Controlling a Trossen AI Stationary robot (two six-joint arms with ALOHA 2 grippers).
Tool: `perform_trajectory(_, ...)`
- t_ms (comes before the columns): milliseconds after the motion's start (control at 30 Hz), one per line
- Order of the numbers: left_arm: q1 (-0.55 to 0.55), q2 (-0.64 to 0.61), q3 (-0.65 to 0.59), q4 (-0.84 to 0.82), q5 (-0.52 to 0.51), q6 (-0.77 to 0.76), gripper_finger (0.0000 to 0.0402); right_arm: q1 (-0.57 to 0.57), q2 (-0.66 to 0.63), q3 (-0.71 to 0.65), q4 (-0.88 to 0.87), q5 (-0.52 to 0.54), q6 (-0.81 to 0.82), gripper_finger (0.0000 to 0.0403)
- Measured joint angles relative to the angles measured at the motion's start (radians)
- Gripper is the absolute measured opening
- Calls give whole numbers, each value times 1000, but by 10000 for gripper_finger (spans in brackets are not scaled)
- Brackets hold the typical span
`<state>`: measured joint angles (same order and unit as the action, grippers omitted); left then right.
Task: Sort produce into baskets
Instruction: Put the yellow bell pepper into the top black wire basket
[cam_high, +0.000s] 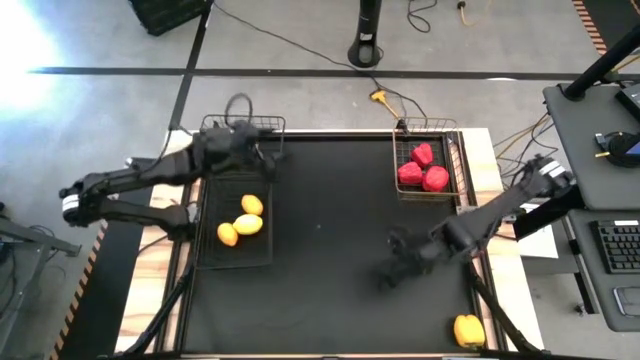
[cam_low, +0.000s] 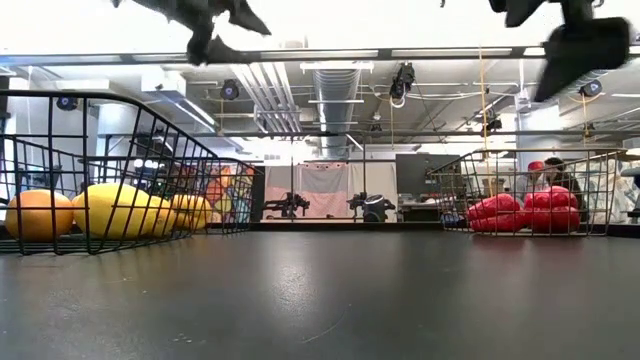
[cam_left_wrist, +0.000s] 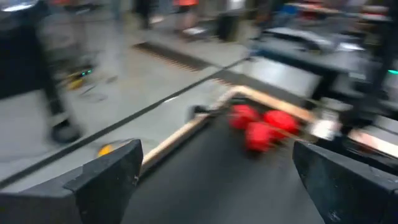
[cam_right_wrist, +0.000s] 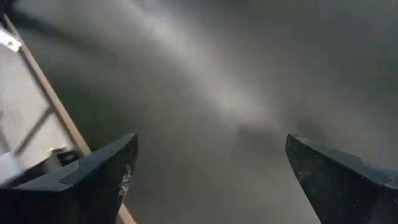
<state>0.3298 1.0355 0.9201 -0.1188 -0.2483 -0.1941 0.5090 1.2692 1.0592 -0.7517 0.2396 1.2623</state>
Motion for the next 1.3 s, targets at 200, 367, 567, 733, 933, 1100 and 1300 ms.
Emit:
perform_trajectory(200, -219, 3, -63, 71, 0, 22, 398, 139, 174, 11, 95, -67, 338, 400)
perform_trajectory(367, -332, 4, -125, 89, -2, 17, 398, 214, 327, 121, -9, -282, 542, 400)
perform_trajectory(567, -395, 3, -193, 182, -4, -1, 398, 265, 454, 295, -335, -583, 741, 400)
perform_trajectory(733, -417, 3, -226, 205, -3, -2, 398, 292, 515, 390, -451, -738, 853, 400)
perform_trajectory(933, -423, 4, -239, 171, -3, -2, 398, 353, 580, 386, -455, -887, 948, 400)
perform_trajectory(1100, -425, 4, -239, 160, -3, 2, 398, 388, 599, 378, -527, -914, 976, 400)
perform_trajectory(1300, -426, 4, -242, 159, -3, 2, 398, 404, 552, 295, -499, -901, 1005, 400)
